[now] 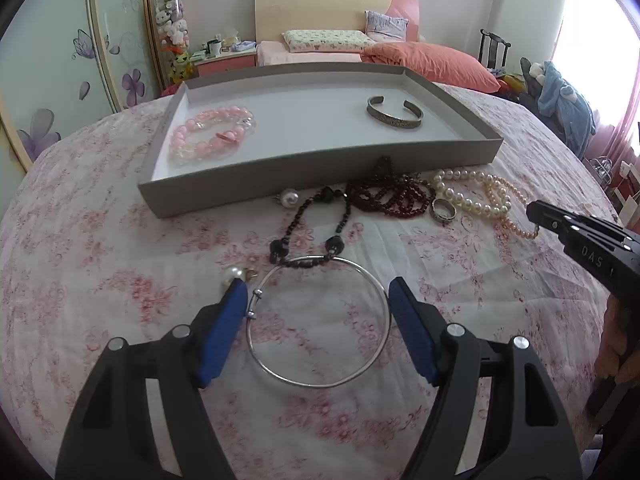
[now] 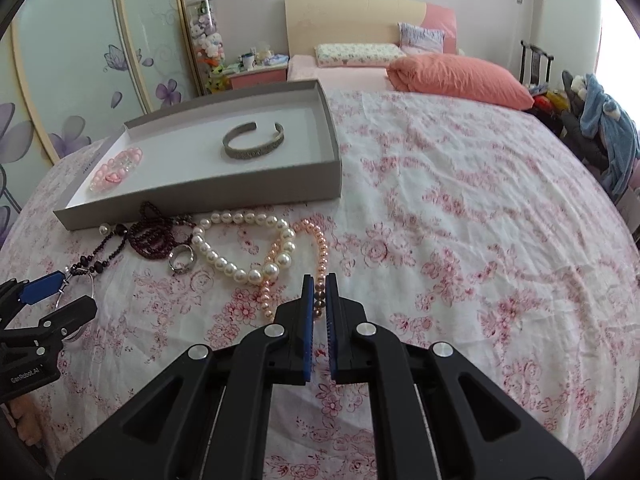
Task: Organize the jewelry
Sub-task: 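Lift the silver bangle with the left tool while the right tool lifts the pink pearl bracelet, then drop the silver bangle in the tray with the left tool while the right tool drops the pearls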
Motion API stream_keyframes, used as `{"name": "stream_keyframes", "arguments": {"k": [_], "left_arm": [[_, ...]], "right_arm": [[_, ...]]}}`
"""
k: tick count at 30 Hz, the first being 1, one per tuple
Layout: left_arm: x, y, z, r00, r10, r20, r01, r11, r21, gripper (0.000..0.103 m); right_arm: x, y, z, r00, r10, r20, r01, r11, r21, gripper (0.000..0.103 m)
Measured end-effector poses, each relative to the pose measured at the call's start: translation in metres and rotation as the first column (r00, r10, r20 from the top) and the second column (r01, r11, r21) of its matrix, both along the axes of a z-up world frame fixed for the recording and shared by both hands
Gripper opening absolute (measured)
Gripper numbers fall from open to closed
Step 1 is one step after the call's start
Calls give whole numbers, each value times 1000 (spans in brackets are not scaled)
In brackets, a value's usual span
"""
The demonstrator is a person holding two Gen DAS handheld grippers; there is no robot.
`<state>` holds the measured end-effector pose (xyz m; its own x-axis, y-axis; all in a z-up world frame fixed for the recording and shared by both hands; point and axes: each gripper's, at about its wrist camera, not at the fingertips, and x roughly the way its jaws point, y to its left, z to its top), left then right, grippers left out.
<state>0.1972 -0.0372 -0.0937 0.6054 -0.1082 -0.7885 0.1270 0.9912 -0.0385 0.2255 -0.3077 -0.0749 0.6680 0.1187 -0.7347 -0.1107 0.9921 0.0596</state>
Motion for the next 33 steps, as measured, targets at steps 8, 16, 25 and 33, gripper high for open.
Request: {"name": "stream_keyframes", "arguments": {"k": [8,16,25,33], "left_arm": [[-13,17,15,999,4,49,-3,999,-34,71],[-22,28,36,994,27,109,-20,998,-67,71],[-26,38,55,984,62,169,-48,995,-85,71],[-29,41,66,974,82,211,-64,994,-91,71]], "right_arm": [[-5,9,27,994,35,99,-39,999,36,7],[-12,16,56,979,67,193,-81,994,68,7],[-26,25,80,958,109,267,-136,987,86,7],[-41,35,96,933,144,331,-183,979,89,7]]}}
